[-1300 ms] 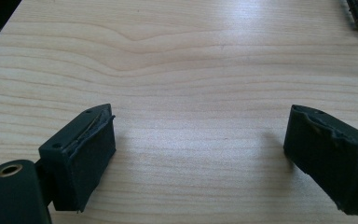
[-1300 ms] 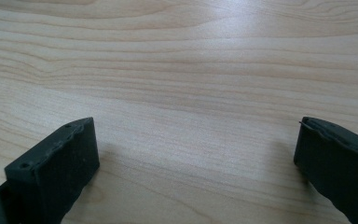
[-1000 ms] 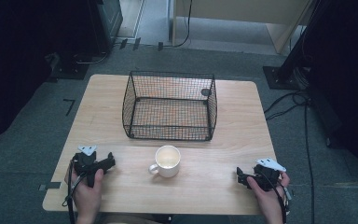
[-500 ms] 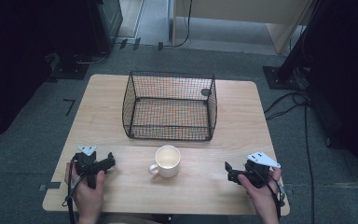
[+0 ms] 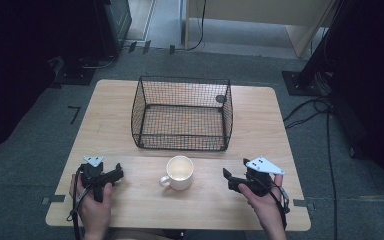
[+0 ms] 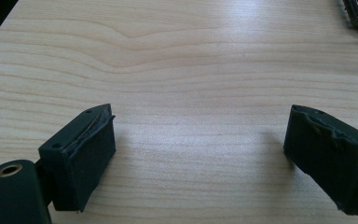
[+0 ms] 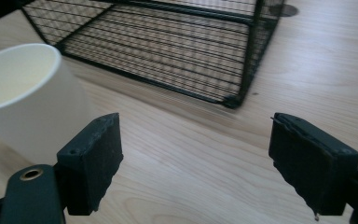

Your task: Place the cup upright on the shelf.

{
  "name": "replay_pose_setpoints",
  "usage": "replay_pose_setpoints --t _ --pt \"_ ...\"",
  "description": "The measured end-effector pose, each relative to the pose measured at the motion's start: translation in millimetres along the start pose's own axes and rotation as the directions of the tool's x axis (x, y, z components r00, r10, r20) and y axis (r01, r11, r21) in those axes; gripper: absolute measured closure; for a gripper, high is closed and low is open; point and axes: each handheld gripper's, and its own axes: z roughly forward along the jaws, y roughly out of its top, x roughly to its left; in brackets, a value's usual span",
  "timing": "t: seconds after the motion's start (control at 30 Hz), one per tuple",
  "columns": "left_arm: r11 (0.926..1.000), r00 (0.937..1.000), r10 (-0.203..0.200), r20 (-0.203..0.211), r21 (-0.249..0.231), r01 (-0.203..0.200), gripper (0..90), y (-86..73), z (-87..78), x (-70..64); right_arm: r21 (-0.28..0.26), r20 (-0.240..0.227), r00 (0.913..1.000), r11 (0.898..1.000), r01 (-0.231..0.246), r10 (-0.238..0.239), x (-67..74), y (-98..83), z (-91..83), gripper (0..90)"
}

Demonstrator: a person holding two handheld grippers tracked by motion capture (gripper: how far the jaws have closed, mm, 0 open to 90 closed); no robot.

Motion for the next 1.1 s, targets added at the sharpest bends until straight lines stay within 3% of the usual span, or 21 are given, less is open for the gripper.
replay_pose_setpoints --t 0.13,0.3,0.4,0.53,0.7,0.87,1.1 --pt "1.0 1.0 0.0 0.0 0.0 0.0 9.2 0.0 0.0 0.0 -0.007 -0.054 0.9983 1.0 0.022 -0.022 13.7 7.6 6.6 23.6" --pt "1.0 1.0 0.001 0.001 0.0 -0.001 9.2 0.0 0.0 -0.1 -0.02 -0.103 0.9945 1.0 0.014 -0.016 24.7 14.2 11.9 27.5" --pt "1.0 1.0 0.001 0.002 0.0 -0.001 9.2 0.0 0.0 -0.1 -0.015 -0.116 0.993 1.0 0.02 -0.022 29.4 16.3 14.9 28.4" --pt "1.0 1.0 0.003 0.004 0.0 -0.003 9.2 0.0 0.0 -0.2 -0.03 -0.138 0.9903 1.0 0.007 -0.011 40.2 21.7 21.6 43.0" --pt "1.0 1.0 0.004 0.004 -0.001 -0.004 9.2 0.0 0.0 -0.1 -0.045 -0.162 0.9865 0.999 0.017 -0.024 47.2 25.4 26.5 45.9" --pt "1.0 1.0 0.005 0.005 0.0 -0.005 9.2 0.1 0.0 -0.2 -0.049 -0.222 0.9744 0.998 0.024 -0.035 54.3 28.8 33.5 53.5" --pt "1.0 1.0 0.005 0.006 -0.001 -0.005 9.1 0.0 0.0 -0.3 -0.032 -0.228 0.9716 0.998 0.056 -0.062 64.0 30.5 44.5 54.9"
